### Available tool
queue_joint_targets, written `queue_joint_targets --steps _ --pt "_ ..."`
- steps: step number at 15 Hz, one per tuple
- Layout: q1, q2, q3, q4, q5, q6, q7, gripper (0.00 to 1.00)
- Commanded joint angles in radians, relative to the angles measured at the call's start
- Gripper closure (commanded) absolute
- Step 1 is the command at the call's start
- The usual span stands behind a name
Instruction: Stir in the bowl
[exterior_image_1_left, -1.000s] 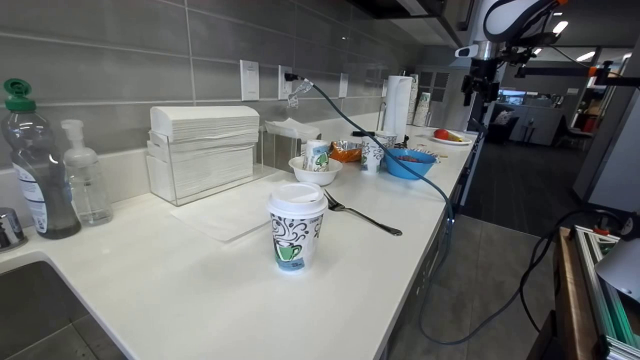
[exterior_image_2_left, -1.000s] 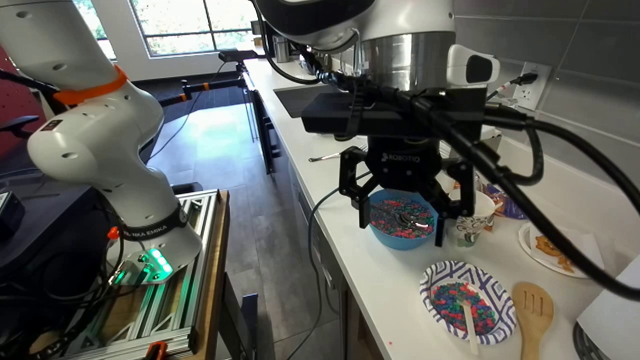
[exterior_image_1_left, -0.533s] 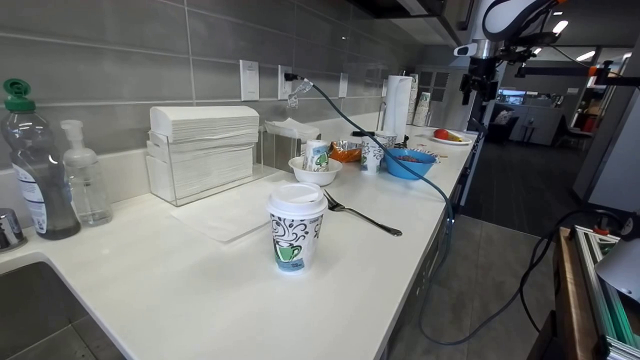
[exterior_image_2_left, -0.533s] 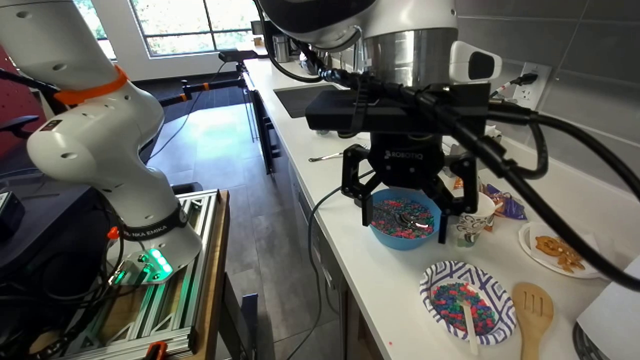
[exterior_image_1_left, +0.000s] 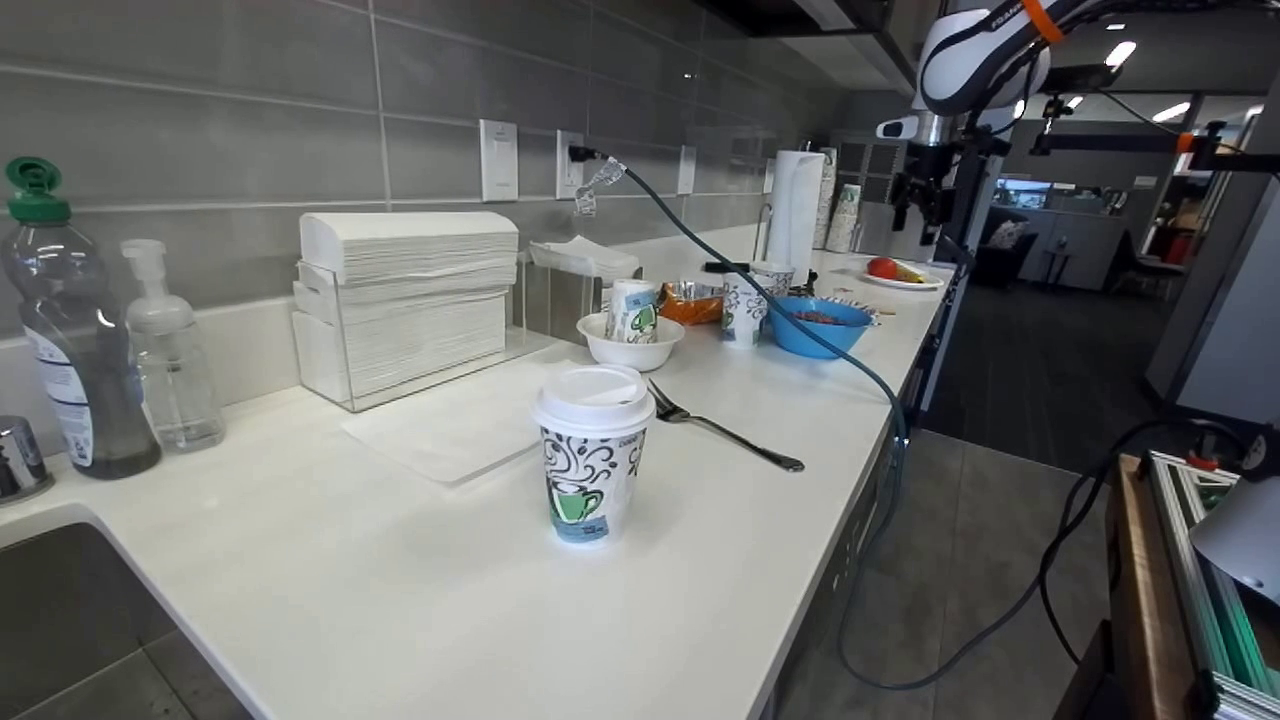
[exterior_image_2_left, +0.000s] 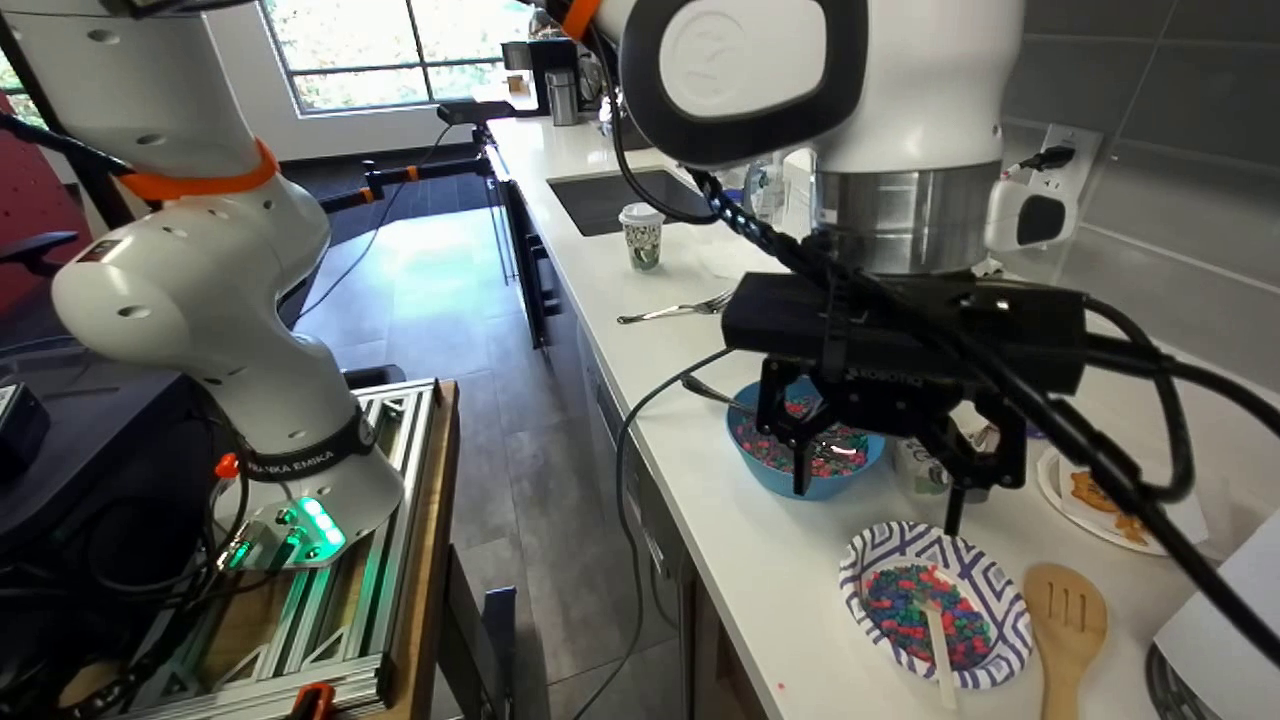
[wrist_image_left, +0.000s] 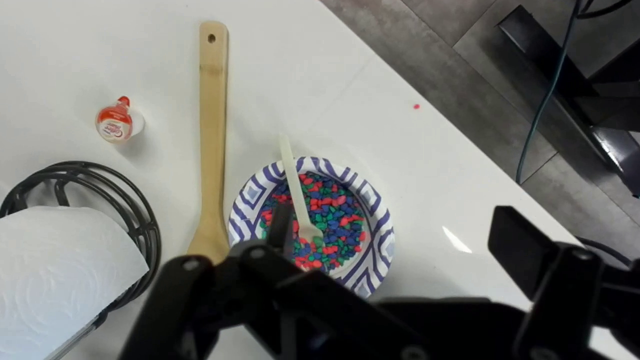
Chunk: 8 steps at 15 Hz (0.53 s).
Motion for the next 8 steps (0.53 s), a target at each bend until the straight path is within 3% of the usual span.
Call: queue_joint_targets --steps 1,5,7,8 --pt "-0.059 0.122 0.040 0.070 0.111 0.076 -0.105 0.00" --pt "-0.113 0.185 0.083 0.103 0.176 0.074 -0.196 0.00" --pt "-0.122 0.213 0.086 0.156 0.171 0.004 -0.146 0.00" --pt "-0.115 0.175 0.087 0.096 0.138 0.056 -0.139 0.00"
